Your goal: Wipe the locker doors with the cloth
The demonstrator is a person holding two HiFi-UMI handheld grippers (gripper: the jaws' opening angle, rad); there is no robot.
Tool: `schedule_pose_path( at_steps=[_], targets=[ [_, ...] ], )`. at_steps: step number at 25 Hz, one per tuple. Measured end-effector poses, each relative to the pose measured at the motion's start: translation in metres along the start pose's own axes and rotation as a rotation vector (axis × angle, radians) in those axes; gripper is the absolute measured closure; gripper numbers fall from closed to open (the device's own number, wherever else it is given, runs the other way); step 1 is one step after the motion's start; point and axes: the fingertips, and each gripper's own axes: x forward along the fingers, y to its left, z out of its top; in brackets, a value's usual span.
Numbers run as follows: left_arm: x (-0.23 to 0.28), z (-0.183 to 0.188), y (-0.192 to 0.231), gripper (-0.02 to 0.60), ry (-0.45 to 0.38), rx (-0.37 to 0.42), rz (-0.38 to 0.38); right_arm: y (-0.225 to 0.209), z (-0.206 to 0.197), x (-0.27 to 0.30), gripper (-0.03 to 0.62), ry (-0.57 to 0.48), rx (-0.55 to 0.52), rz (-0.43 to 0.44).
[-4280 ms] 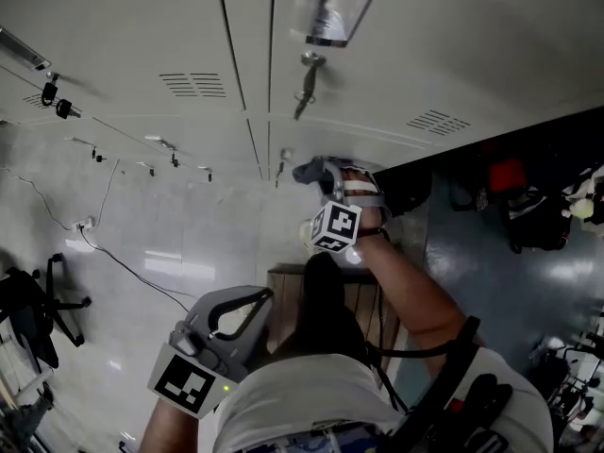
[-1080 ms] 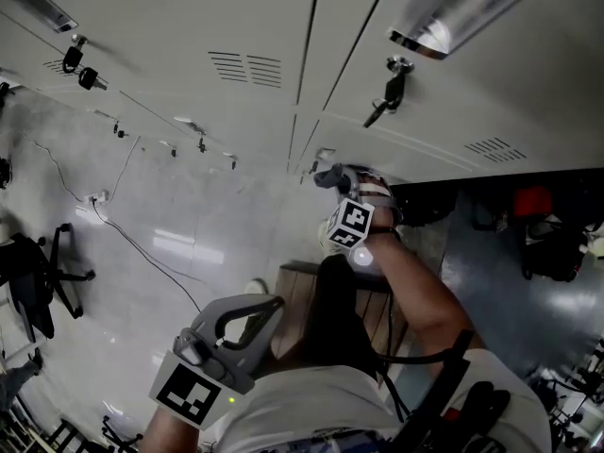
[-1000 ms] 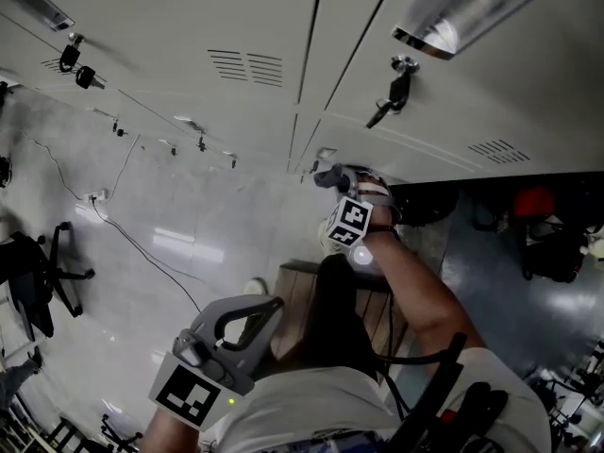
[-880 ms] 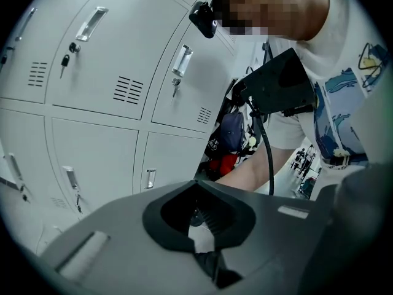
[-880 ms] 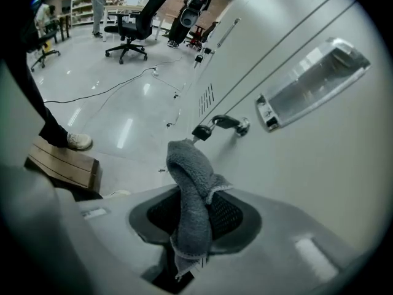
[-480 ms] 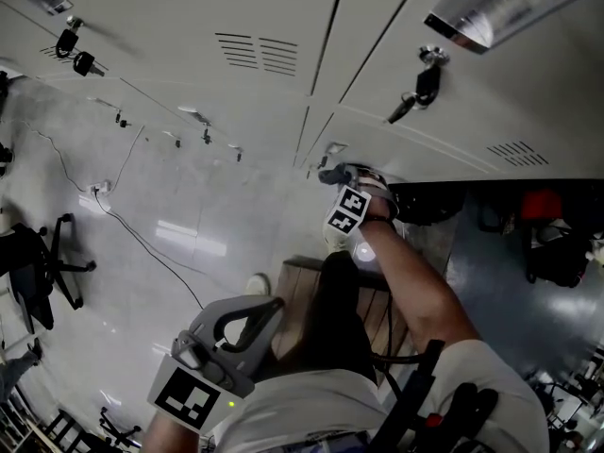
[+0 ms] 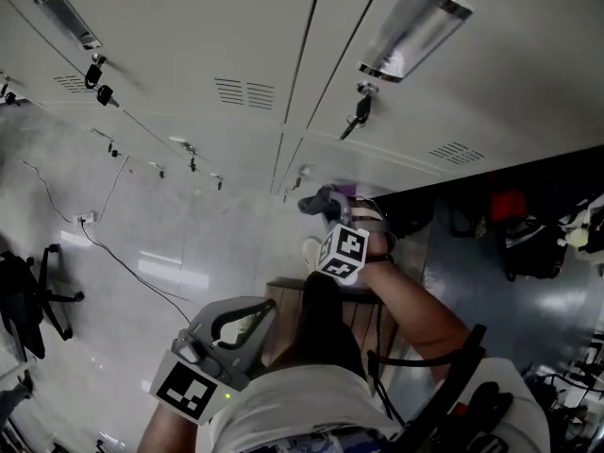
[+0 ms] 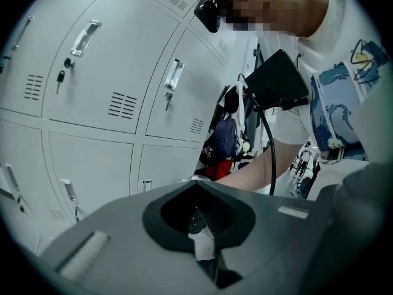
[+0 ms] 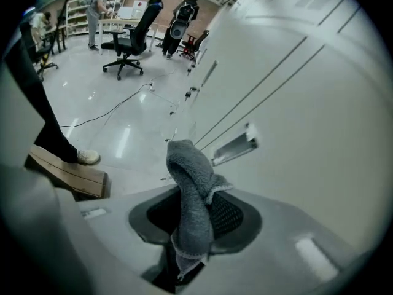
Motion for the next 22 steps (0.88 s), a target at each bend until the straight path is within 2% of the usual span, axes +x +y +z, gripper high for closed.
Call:
schedule_pose_path(
  at_steps=[6, 10, 14, 22],
  targets=[
    [-0.005, 0.013, -0.003, 0.578, -0.034, 0.019, -0.025, -0.058, 0.042, -0.116, 0.482, -0.098, 0.004, -0.132],
    [-0.003, 0.021, -0.008, 0.578, -0.049, 0.048, -0.035, -0.092, 0.06, -0.151, 0.482, -0.113, 0.009, -0.197],
    [-0.001, 0.024, -0.011, 0.578, -0.049, 0.056, -0.035, -0.117, 0.066, -0.15, 0.482, -0.113, 0.012, -0.243],
    [0.002, 0.02, -0.006, 0.578, -0.043, 0.046, -0.02, -0.105, 0.049, -0.097, 0.482, -0.067, -0.006, -0.198]
  ],
)
